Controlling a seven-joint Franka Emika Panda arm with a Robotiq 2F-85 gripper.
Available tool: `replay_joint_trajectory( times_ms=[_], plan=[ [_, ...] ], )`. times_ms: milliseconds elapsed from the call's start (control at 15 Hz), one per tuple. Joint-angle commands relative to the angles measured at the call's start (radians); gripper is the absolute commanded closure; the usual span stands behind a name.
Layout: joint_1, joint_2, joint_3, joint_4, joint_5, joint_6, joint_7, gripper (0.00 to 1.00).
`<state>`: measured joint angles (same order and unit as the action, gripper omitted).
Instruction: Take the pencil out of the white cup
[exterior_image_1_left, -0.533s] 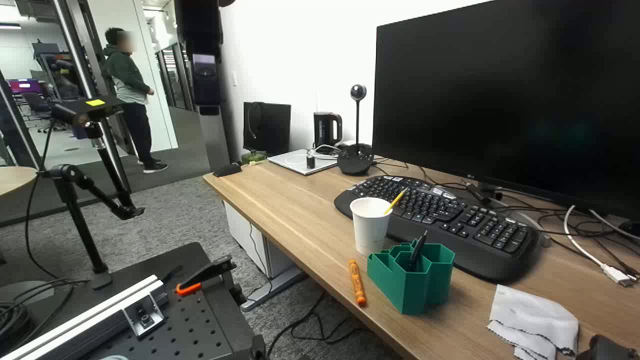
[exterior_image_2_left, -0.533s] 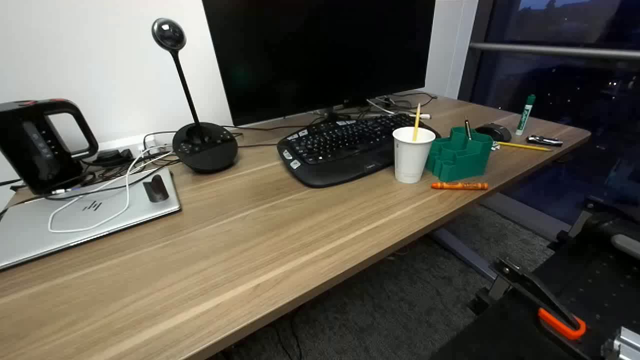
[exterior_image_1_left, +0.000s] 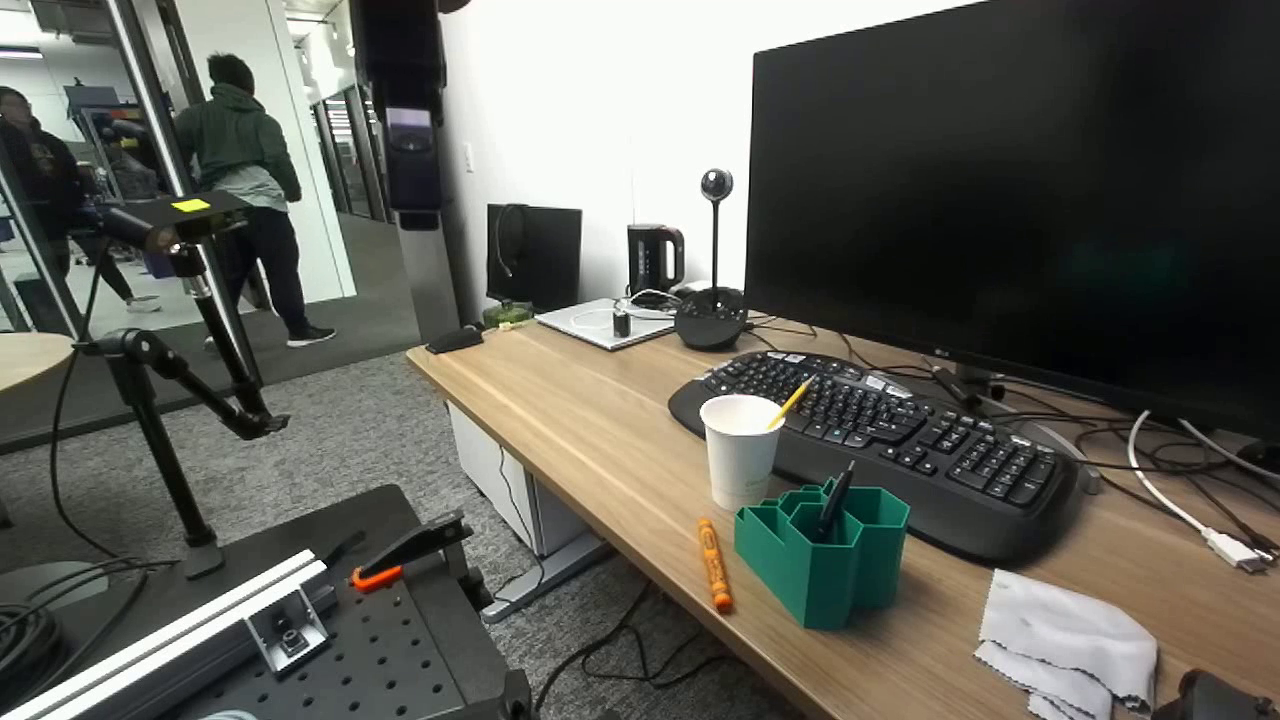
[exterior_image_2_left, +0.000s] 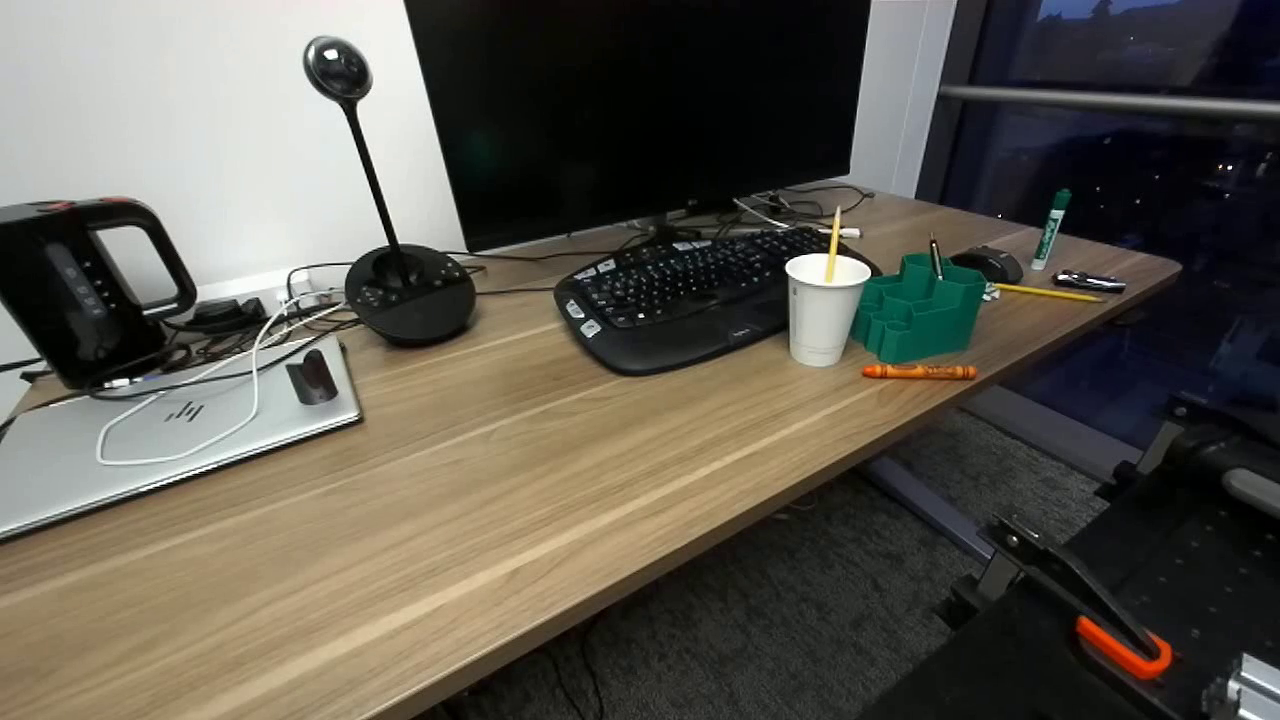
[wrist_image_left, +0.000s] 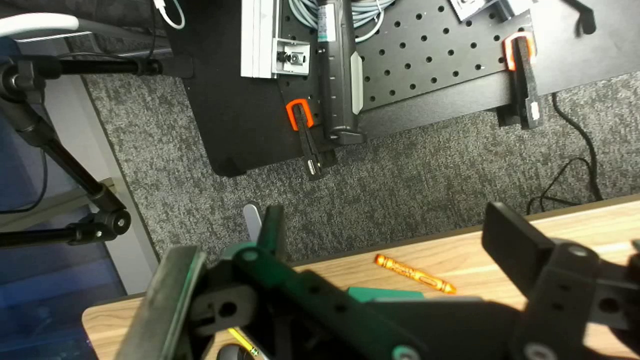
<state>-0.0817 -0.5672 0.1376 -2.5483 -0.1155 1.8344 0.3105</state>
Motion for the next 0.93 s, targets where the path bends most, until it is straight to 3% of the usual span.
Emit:
replay_joint_trajectory(
  times_ms=[0,400,533,867],
  plan=[
    [0.016,0.002,-0.015,0.002,-0.007,-0.002,0.007,0.00],
    [0.023,0.034,-0.019,0.016,0.015,0.033,0.011,0.00],
    [0.033,0.068,-0.028,0.030,0.051,0.094,0.008,0.00],
    [0.026,0.223,-0.016,0.081,0.111,0.377,0.062,0.00]
  ],
)
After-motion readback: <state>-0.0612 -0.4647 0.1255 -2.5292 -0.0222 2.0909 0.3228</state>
